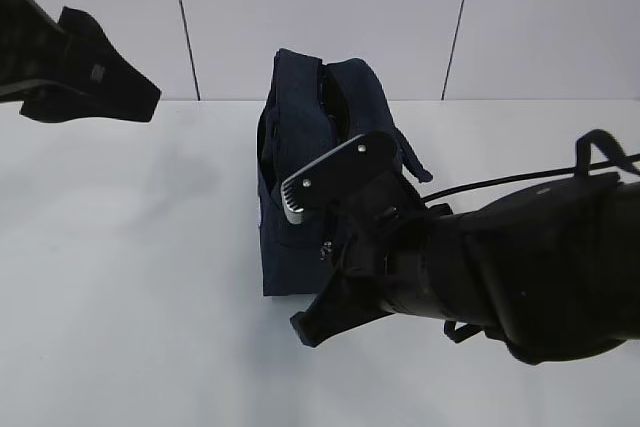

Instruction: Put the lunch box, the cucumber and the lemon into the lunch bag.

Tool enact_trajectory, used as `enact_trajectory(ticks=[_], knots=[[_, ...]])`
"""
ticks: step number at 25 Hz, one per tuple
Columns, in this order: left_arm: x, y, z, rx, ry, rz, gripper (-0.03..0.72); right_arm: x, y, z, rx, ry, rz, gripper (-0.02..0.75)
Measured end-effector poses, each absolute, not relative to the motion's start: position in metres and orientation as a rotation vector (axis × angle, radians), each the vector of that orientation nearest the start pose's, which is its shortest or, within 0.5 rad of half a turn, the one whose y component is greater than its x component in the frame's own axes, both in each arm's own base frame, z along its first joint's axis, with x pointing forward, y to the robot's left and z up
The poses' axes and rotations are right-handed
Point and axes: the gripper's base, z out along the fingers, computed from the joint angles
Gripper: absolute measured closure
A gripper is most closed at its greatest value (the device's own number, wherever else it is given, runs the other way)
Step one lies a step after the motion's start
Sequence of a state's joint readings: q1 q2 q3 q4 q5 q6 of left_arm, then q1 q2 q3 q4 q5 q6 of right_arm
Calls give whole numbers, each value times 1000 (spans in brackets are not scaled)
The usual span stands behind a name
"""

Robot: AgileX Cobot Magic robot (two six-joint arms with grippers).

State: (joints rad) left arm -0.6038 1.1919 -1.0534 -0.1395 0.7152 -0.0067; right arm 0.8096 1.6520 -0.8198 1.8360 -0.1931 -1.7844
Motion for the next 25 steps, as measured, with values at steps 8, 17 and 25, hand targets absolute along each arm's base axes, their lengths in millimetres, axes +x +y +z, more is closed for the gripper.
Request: enact_trajectory(ticks=[8, 17, 25], knots=[[200, -148, 346, 623, 2294, -458, 335, 239, 232, 165, -795, 2219, 254, 717], [200, -148, 346, 623, 2294, -458, 374, 237, 238, 163, -851, 2195, 362, 717], [200, -148, 346, 623, 2294, -458, 406, 241, 241, 170, -1136, 2195, 288, 717]])
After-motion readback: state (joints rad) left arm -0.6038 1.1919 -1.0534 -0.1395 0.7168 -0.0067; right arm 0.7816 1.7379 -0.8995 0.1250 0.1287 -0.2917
